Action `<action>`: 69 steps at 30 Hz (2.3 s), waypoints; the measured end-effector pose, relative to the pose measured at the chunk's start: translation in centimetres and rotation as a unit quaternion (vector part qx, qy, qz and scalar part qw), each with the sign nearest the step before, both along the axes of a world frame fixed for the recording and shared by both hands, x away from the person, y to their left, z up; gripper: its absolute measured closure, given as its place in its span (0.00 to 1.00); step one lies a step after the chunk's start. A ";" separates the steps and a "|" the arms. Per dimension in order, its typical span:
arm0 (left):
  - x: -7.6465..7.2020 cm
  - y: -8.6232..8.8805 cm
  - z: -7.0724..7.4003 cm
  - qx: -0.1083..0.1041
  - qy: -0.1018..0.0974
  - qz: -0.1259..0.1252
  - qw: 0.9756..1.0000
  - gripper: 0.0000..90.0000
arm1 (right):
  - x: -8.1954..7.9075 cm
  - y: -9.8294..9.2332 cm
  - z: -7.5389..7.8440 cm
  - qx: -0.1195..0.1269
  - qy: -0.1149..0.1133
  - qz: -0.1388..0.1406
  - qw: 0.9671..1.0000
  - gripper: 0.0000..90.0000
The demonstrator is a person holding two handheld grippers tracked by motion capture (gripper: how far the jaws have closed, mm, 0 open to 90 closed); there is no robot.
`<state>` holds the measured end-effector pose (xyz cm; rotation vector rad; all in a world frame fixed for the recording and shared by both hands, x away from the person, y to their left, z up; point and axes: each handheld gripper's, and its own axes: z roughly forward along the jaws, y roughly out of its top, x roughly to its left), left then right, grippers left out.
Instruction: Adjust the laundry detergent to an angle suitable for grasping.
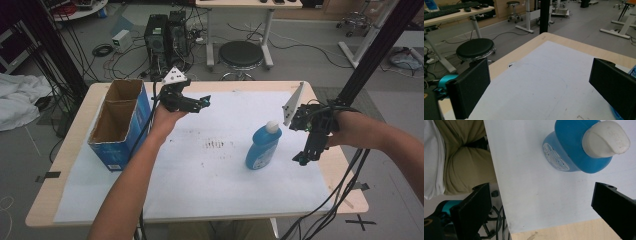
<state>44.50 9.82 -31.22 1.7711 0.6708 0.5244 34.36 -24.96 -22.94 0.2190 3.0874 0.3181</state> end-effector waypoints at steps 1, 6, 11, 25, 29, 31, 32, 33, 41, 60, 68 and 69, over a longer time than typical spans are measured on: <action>-0.2 -0.1 -0.1 -0.005 -0.003 0.002 1.000 0.04 | 0.0 0.0 0.0 0.001 0.000 0.000 1.000 0.03; -1.5 -0.8 -0.8 -0.018 -0.009 0.014 1.000 0.04 | 0.0 0.0 0.0 0.001 -0.001 0.001 1.000 0.03; -3.0 -1.6 -1.8 -0.021 -0.018 0.015 0.999 0.04 | -0.1 -0.1 0.0 0.001 0.000 0.001 1.000 0.03; -7.5 -4.5 -5.2 -0.044 -0.015 -0.015 0.999 0.04 | -0.2 -0.1 0.0 -0.001 0.000 0.000 1.000 0.03; -8.5 -5.5 -5.7 -0.046 -0.018 -0.019 0.999 0.04 | -0.2 -0.1 0.0 -0.002 0.000 0.001 1.000 0.03; -9.0 -6.0 -5.9 -0.044 -0.020 -0.024 0.999 0.04 | -0.1 -0.1 0.0 -0.001 0.000 0.002 1.000 0.03; -9.2 -6.4 -6.1 -0.045 -0.019 -0.027 0.998 0.04 | -0.1 -0.1 0.0 -0.001 0.000 0.002 1.000 0.03; -9.4 -6.8 -6.2 -0.046 -0.019 -0.029 0.998 0.04 | -0.1 -0.1 0.0 -0.002 0.000 0.003 1.000 0.03; -10.3 -9.6 -7.7 -0.053 0.002 -0.068 0.996 0.04 | -0.2 0.0 0.0 -0.001 0.001 0.002 1.000 0.03; -10.9 -13.2 -9.1 -0.056 0.010 -0.089 0.994 0.04 | -0.2 0.0 0.1 0.000 -0.001 0.003 1.000 0.03; -10.7 -14.6 -9.8 -0.059 0.018 -0.087 0.994 0.04 | -0.3 -0.1 0.1 -0.001 -0.003 0.002 1.000 0.03; -10.6 -14.9 -10.0 -0.058 0.018 -0.086 0.994 0.04 | -0.3 -0.1 0.1 -0.001 -0.003 0.002 1.000 0.03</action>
